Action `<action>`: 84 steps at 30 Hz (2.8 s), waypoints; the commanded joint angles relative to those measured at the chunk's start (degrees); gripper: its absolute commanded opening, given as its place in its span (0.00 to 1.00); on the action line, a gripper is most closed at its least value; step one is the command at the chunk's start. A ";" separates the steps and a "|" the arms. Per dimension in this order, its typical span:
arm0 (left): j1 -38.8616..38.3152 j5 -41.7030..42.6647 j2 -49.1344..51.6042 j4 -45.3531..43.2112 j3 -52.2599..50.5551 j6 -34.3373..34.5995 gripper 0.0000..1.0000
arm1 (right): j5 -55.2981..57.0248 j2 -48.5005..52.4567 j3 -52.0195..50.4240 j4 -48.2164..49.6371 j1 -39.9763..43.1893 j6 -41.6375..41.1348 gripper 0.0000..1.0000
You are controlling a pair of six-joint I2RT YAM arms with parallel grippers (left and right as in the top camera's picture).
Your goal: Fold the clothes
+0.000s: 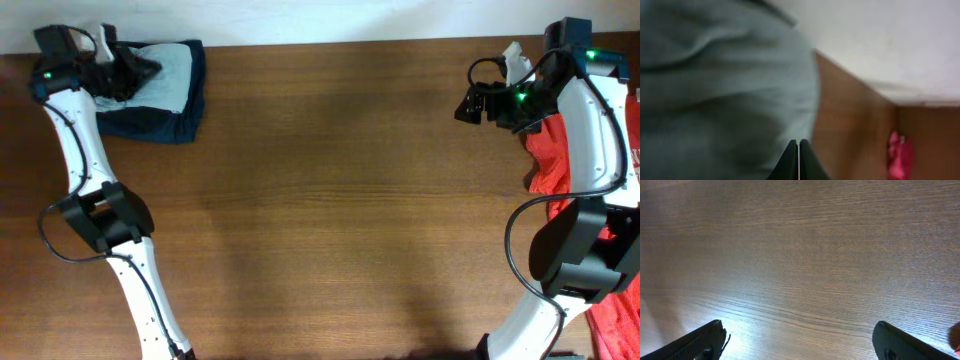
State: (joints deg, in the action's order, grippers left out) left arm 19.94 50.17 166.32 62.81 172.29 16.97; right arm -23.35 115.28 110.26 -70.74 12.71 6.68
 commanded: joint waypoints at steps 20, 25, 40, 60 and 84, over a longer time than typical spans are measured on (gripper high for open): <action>-0.83 -26.34 -28.09 28.72 7.56 -5.92 0.01 | 0.28 -0.48 0.42 -0.17 0.17 0.39 0.99; -0.98 -27.23 -32.74 33.90 7.39 -6.21 0.01 | 0.28 -0.48 0.42 -0.17 0.17 0.39 0.99; -4.76 -27.10 -33.40 33.90 7.19 -7.69 0.00 | 0.28 -0.48 0.42 -0.17 0.17 0.39 0.99; -25.40 -70.79 -78.29 26.93 -64.35 9.35 0.08 | 0.28 -0.48 0.42 -0.17 0.17 0.39 0.99; -24.94 -70.95 -78.27 12.83 -87.86 9.14 0.99 | 0.28 -0.48 0.42 -0.17 0.17 0.39 0.98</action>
State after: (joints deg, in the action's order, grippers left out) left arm -5.32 -19.59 88.92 75.77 84.95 25.41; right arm -23.35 115.28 110.26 -70.72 12.71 6.68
